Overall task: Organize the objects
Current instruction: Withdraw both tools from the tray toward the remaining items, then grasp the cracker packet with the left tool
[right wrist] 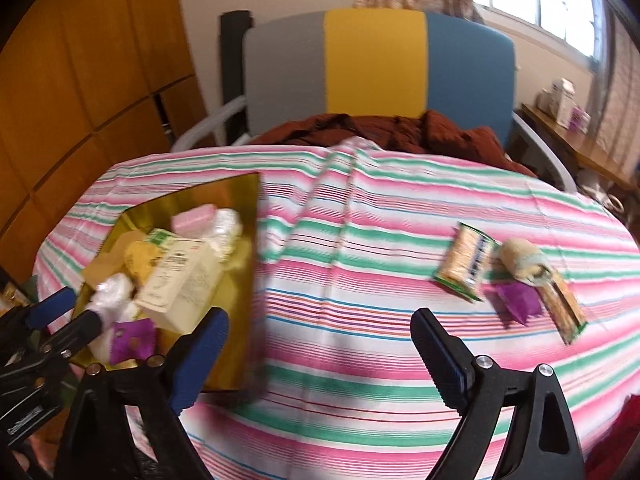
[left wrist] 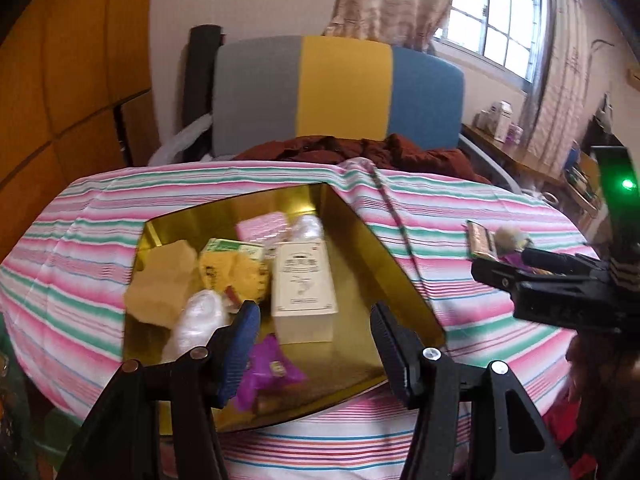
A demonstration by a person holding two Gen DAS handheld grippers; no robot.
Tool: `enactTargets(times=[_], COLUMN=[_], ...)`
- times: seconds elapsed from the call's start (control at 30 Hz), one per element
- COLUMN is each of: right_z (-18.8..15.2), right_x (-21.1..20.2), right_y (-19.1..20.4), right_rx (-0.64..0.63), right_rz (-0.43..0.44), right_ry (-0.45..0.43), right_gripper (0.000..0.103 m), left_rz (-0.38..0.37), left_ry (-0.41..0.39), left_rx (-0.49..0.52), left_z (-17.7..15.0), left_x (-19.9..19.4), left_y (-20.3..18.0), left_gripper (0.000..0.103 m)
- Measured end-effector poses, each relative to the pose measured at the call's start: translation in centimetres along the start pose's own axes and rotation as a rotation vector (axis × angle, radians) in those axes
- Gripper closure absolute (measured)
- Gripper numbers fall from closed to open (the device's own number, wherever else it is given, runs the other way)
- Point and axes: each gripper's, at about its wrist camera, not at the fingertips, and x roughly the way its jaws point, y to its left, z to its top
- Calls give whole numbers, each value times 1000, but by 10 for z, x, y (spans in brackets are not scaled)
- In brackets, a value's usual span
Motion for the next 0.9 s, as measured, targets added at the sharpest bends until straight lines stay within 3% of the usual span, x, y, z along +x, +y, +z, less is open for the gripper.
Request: enactTargets(times=[0.13, 0.3, 0.43, 0.57, 0.63, 0.9], right_z=[7, 22, 18, -5, -11, -10], right_x=[2, -4, -3, 4, 1, 0], right_y=[-47, -132, -214, -273, -287, -288], right_rx=[83, 187, 348, 641, 720, 725], right_rz=[-33, -169, -291, -254, -230, -173], right_ry=[15, -12, -45, -13, -28, -34], right_gripper=[10, 10, 7, 7, 7, 3], left_rz=[-48, -84, -109, -133, -152, -222], left_ry=[9, 23, 41, 57, 64, 134], left_rx=[36, 70, 100, 151, 174, 264], left_z=[4, 7, 11, 18, 22, 40], left_x=[5, 12, 20, 29, 36, 85], left_y=[-15, -32, -50, -77, -91, -153], left_gripper=[45, 45, 45, 45, 45, 44])
